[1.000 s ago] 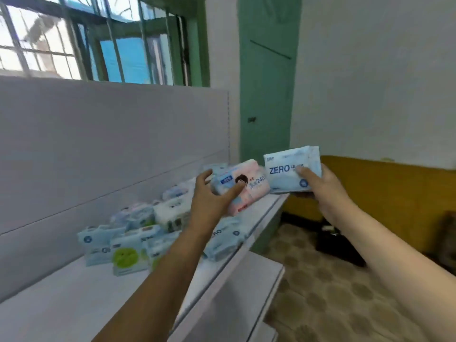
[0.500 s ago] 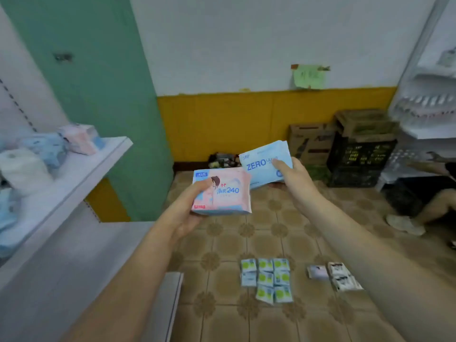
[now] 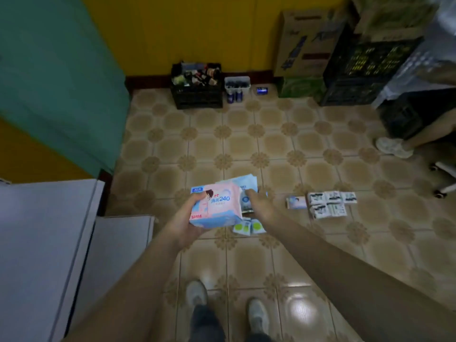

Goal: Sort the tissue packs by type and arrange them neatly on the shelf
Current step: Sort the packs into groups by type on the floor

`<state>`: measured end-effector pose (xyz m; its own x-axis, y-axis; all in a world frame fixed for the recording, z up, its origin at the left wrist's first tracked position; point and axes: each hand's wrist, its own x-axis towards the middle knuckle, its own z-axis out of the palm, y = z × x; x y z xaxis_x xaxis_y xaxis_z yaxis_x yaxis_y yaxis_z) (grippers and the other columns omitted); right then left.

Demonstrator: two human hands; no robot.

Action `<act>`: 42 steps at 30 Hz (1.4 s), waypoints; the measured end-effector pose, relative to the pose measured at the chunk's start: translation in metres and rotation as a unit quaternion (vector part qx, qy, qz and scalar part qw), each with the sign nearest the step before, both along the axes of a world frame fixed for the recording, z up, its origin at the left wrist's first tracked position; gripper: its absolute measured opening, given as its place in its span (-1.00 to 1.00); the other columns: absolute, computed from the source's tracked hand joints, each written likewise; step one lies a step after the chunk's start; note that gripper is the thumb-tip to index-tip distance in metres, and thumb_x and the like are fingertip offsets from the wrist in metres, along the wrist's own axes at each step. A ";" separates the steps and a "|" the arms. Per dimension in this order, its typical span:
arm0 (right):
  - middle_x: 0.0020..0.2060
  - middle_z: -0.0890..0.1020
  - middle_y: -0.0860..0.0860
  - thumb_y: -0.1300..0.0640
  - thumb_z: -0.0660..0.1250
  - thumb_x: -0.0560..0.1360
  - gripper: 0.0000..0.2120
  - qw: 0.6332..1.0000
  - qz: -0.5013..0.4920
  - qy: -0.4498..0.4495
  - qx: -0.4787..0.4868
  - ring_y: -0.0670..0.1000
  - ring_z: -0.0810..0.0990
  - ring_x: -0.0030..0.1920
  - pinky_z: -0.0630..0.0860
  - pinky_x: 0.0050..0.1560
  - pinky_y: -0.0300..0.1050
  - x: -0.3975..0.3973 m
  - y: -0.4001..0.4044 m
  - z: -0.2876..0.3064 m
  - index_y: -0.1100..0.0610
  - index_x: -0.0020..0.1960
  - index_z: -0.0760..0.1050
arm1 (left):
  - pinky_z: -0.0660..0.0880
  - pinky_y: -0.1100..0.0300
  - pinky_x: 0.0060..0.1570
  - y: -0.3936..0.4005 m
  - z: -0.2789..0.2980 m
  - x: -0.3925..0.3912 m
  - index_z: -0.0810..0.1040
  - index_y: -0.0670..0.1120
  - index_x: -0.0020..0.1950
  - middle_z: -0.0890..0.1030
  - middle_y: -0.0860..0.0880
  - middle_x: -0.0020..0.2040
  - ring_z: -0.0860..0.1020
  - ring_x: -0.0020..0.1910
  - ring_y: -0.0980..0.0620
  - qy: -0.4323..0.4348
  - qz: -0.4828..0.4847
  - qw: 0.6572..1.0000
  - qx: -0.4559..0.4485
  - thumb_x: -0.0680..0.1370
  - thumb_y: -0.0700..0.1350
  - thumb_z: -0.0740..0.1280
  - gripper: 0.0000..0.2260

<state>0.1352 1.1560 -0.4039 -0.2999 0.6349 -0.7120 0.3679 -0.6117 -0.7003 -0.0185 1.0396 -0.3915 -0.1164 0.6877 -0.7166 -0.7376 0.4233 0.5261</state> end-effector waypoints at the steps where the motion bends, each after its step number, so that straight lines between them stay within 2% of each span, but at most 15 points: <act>1: 0.10 0.50 0.18 0.06 0.16 0.64 -0.60 1.000 0.019 -0.023 0.002 0.18 0.58 -0.02 0.57 0.08 0.16 -0.006 0.003 -0.022 0.16 0.43 0.20 | 0.63 0.14 -0.22 0.001 -0.024 -0.005 0.55 -0.15 0.22 0.70 -0.14 0.04 0.70 -0.11 -0.05 -0.020 0.003 1.000 -0.018 0.47 -0.03 0.33 -0.64; 5: 0.30 0.49 0.17 -0.04 0.17 0.64 -0.53 0.988 0.109 -0.104 0.028 0.14 0.54 0.13 0.54 0.01 -0.01 -0.029 0.017 -0.115 0.17 0.47 0.26 | 0.54 0.07 -0.09 0.014 -0.115 -0.039 0.53 -0.12 0.32 0.65 -0.14 0.14 0.64 0.00 -0.10 -0.056 0.000 0.995 -0.085 0.39 -0.02 0.48 -0.48; 6: 0.31 0.50 0.16 -0.07 0.18 0.63 -0.51 0.988 0.106 -0.110 0.021 0.13 0.55 0.13 0.54 -0.02 -0.03 -0.036 0.020 -0.141 0.16 0.47 0.27 | 0.54 0.08 -0.11 0.020 -0.136 -0.050 0.54 -0.12 0.28 0.66 -0.14 0.11 0.64 -0.03 -0.09 -0.059 -0.001 0.994 -0.089 0.40 -0.04 0.47 -0.53; 8: 0.27 0.53 0.17 -0.11 0.25 0.59 -0.47 0.989 0.080 -0.124 0.017 0.16 0.58 0.14 0.59 0.03 0.07 -0.051 0.029 -0.197 0.17 0.44 0.29 | 0.58 0.08 -0.16 0.031 -0.189 -0.074 0.55 -0.12 0.21 0.68 -0.15 0.05 0.66 -0.08 -0.09 -0.073 -0.003 0.992 -0.108 0.46 -0.08 0.42 -0.66; 11: 0.05 0.54 0.18 0.03 0.34 0.57 -0.63 0.988 0.050 -0.145 0.010 0.23 0.62 0.02 0.58 0.03 0.27 -0.074 0.040 -0.285 0.12 0.24 0.24 | 0.58 0.00 0.02 0.048 -0.275 -0.099 0.48 -0.17 0.38 0.61 -0.20 0.22 0.63 0.07 -0.14 -0.089 -0.002 0.990 -0.111 0.34 -0.06 0.56 -0.35; 12: 0.01 0.54 0.17 0.06 0.34 0.57 -0.66 0.987 0.045 -0.151 0.011 0.23 0.62 -0.02 0.59 0.01 0.28 -0.081 0.044 -0.316 0.09 0.19 0.22 | 0.59 0.00 0.03 0.054 -0.308 -0.105 0.45 -0.18 0.41 0.60 -0.20 0.24 0.63 0.09 -0.15 -0.095 0.000 0.989 -0.115 0.36 -0.05 0.55 -0.34; 15: -0.04 0.61 0.19 0.08 0.33 0.58 -0.74 0.981 0.066 -0.181 -0.005 0.20 0.62 -0.10 0.59 -0.02 0.23 -0.097 0.049 -0.419 0.10 0.13 0.27 | 0.64 0.10 -0.24 0.067 -0.414 -0.113 0.52 -0.17 0.26 0.70 -0.17 -0.01 0.70 -0.14 -0.09 -0.112 0.030 0.984 -0.138 0.60 -0.08 0.26 -0.71; 18: 0.00 0.62 0.17 0.10 0.33 0.57 -0.74 0.970 0.096 -0.224 0.009 0.13 0.58 -0.09 0.48 -0.12 -0.05 -0.098 0.046 -0.540 0.17 0.19 0.37 | 0.60 0.17 -0.37 0.071 -0.532 -0.110 0.55 -0.16 0.13 0.71 -0.16 -0.12 0.70 -0.25 -0.07 -0.119 0.041 0.977 -0.174 0.64 -0.08 0.17 -0.77; 22: 0.13 0.63 0.17 0.07 0.31 0.58 -0.66 0.954 0.163 -0.250 0.019 0.14 0.59 0.08 0.37 -0.08 -0.17 -0.094 0.043 -0.686 0.21 0.29 0.47 | 0.57 0.04 0.02 0.066 -0.680 -0.108 0.60 -0.16 0.11 0.68 -0.19 0.04 0.67 -0.05 -0.12 -0.141 0.057 0.971 -0.183 0.53 -0.06 0.29 -0.75; 26: 0.15 0.57 0.30 0.12 0.22 0.62 -0.67 0.951 0.179 -0.252 0.015 0.23 0.53 0.14 0.43 0.09 0.00 -0.098 0.039 -0.772 0.33 0.25 0.50 | 0.51 0.00 0.11 0.071 -0.779 -0.102 0.57 -0.19 0.17 0.64 -0.22 0.15 0.62 0.01 -0.12 -0.123 0.061 0.967 -0.215 0.61 -0.10 0.25 -0.77; 29: 0.11 0.56 0.32 0.12 0.09 0.66 -0.67 0.949 0.184 -0.255 0.021 0.22 0.50 0.06 0.36 -0.04 -0.03 -0.097 0.040 -0.789 0.35 0.15 0.50 | 0.59 0.03 -0.02 0.076 -0.812 -0.096 0.53 -0.16 0.27 0.64 -0.21 0.18 0.65 -0.01 -0.10 -0.062 0.018 0.973 -0.220 0.61 -0.10 0.29 -0.73; 32: 0.02 0.57 0.26 0.09 0.05 0.68 -0.65 0.951 0.160 -0.263 0.019 0.22 0.53 0.07 0.24 -0.14 -0.13 -0.091 0.037 -0.759 0.31 0.08 0.51 | 0.56 -0.09 0.10 0.076 -0.795 -0.089 0.48 -0.20 0.37 0.62 -0.26 0.21 0.60 0.18 -0.24 -0.017 0.005 0.978 -0.207 0.60 -0.15 0.32 -0.65; 37: 0.27 0.53 0.14 -0.13 0.08 0.65 -0.54 0.968 0.149 -0.192 -0.059 0.16 0.49 0.28 0.36 0.11 -0.15 -0.077 0.057 -0.658 0.13 0.41 0.38 | 0.53 -0.17 0.22 0.092 -0.698 -0.078 0.49 -0.21 0.37 0.62 -0.28 0.21 0.57 0.23 -0.28 -0.018 -0.036 0.983 -0.179 0.46 -0.07 0.42 -0.49; 39: 0.28 0.51 0.11 -0.20 0.14 0.61 -0.52 0.975 0.116 -0.166 -0.088 0.15 0.50 0.26 0.43 0.26 0.01 -0.072 0.071 -0.606 0.05 0.41 0.37 | 0.61 -0.12 0.07 0.110 -0.649 -0.069 0.50 -0.21 0.36 0.64 -0.27 0.18 0.59 0.19 -0.30 -0.003 -0.059 0.983 -0.172 0.42 -0.06 0.48 -0.45; 42: 0.13 0.52 0.02 -0.14 0.28 0.57 -0.65 0.985 0.064 -0.141 -0.075 0.04 0.52 0.10 0.51 0.14 -0.01 -0.053 0.094 -0.518 -0.05 0.31 0.41 | 0.61 -0.11 0.05 0.143 -0.565 -0.046 0.50 -0.21 0.37 0.64 -0.25 0.19 0.61 0.17 -0.28 0.002 -0.091 0.985 -0.148 0.43 -0.08 0.53 -0.45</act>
<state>0.0822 1.2498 -0.9217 -0.1463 0.4857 -0.8618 0.6156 -0.6373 -0.4636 -0.0643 1.1826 -0.9570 -0.0133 0.4588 -0.8884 -0.6341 0.6831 0.3623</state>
